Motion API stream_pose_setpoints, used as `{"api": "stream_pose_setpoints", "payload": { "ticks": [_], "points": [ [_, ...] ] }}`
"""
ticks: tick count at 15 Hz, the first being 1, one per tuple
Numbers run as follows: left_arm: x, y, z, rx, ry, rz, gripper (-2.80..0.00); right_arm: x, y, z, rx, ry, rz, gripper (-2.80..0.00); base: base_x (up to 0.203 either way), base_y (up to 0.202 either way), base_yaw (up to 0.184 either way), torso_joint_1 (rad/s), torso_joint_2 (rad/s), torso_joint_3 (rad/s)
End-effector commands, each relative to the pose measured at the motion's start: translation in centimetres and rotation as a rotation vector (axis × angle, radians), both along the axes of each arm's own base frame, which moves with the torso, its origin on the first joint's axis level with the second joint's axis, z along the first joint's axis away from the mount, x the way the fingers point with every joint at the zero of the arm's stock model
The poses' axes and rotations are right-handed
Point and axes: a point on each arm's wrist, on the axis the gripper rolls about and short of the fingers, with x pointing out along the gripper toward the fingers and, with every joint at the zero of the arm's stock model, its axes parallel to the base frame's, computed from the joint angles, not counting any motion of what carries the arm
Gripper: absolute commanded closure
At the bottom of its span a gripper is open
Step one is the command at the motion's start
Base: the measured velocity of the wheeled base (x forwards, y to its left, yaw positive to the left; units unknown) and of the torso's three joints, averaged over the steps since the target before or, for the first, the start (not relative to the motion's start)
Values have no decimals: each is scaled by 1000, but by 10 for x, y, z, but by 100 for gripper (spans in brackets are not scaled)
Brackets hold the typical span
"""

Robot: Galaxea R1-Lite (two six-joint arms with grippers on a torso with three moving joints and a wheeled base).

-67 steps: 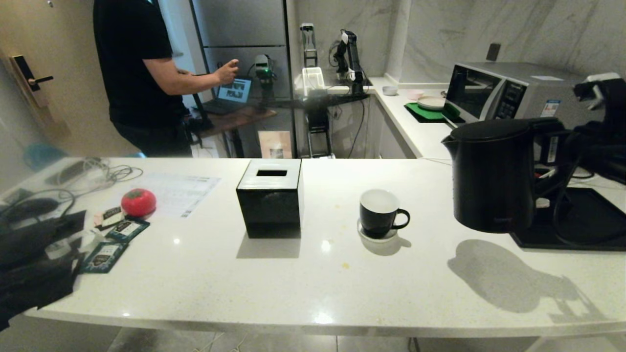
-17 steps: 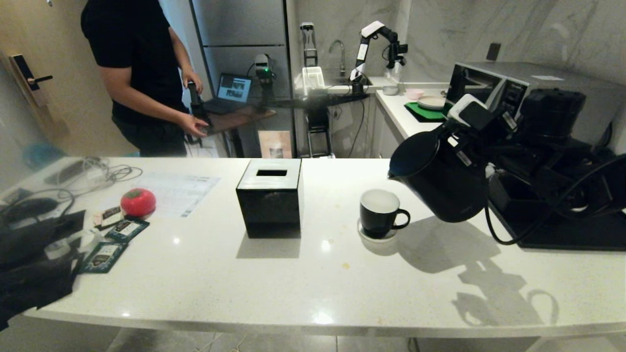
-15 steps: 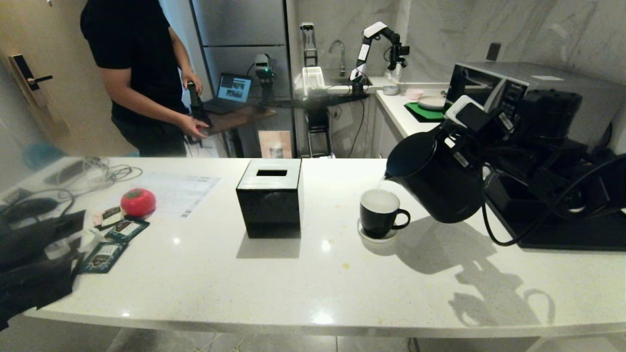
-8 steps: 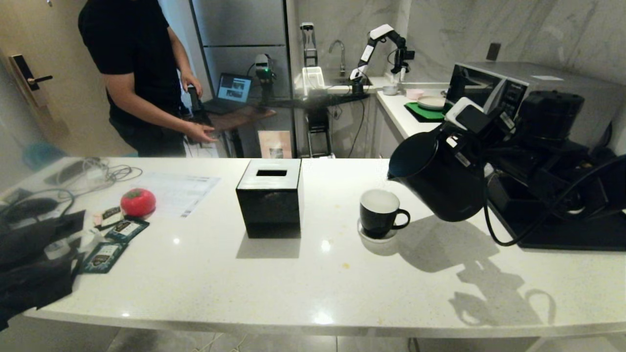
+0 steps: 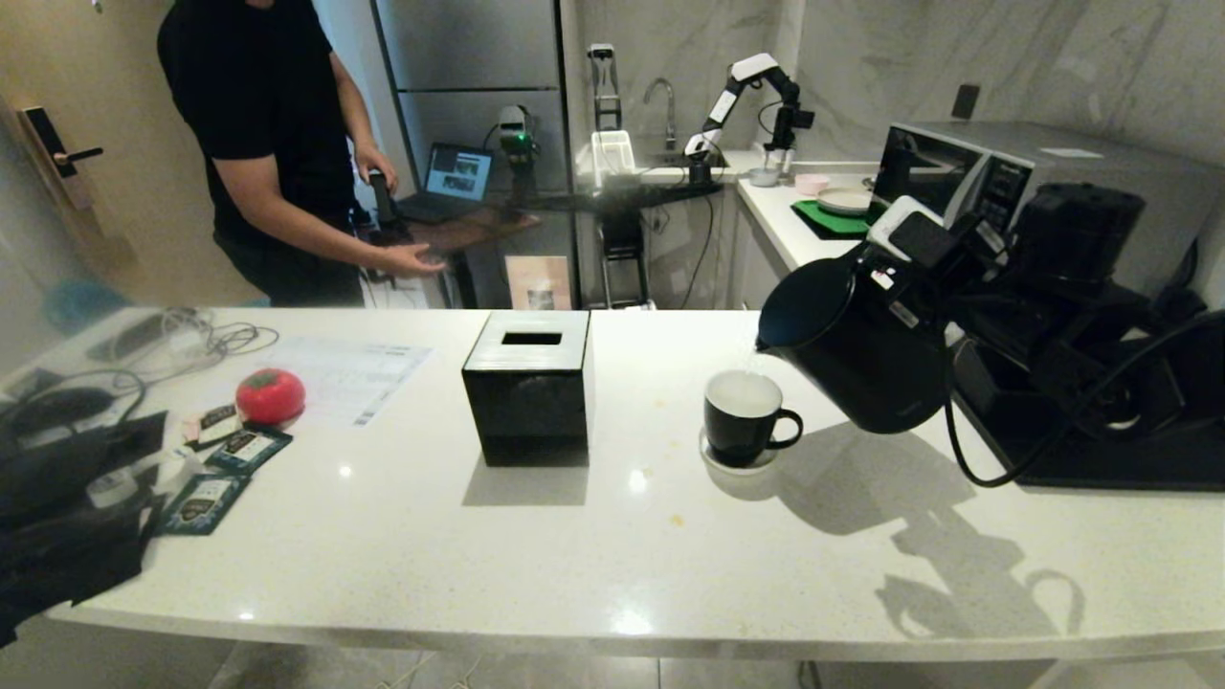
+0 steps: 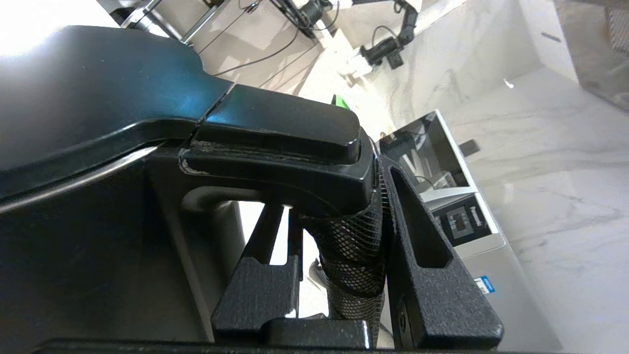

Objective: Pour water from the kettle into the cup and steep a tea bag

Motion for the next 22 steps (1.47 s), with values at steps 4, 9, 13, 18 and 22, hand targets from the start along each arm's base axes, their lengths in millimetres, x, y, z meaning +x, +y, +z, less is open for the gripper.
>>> {"api": "stream_pose_setpoints", "payload": {
  "ticks": [4,9,13,18,22],
  "points": [
    [0,0,0,0,0,0,0,-2,1,-4,-7,-4,1,0,0,0,0,0,0,0],
    [0,0,0,0,0,0,0,-4,2,-6,-41,-22,82,0,0,0,0,0,0,0],
    [0,0,0,0,0,0,0,-5,2,-9,-52,-25,83,0,0,0,0,0,0,0],
    [0,0,0,0,1,0,0,-5,2,-10,-53,-22,83,0,0,0,0,0,0,0],
    [0,0,0,0,0,0,0,-5,1,-11,-53,-19,81,0,0,0,0,0,0,0]
  ]
}}
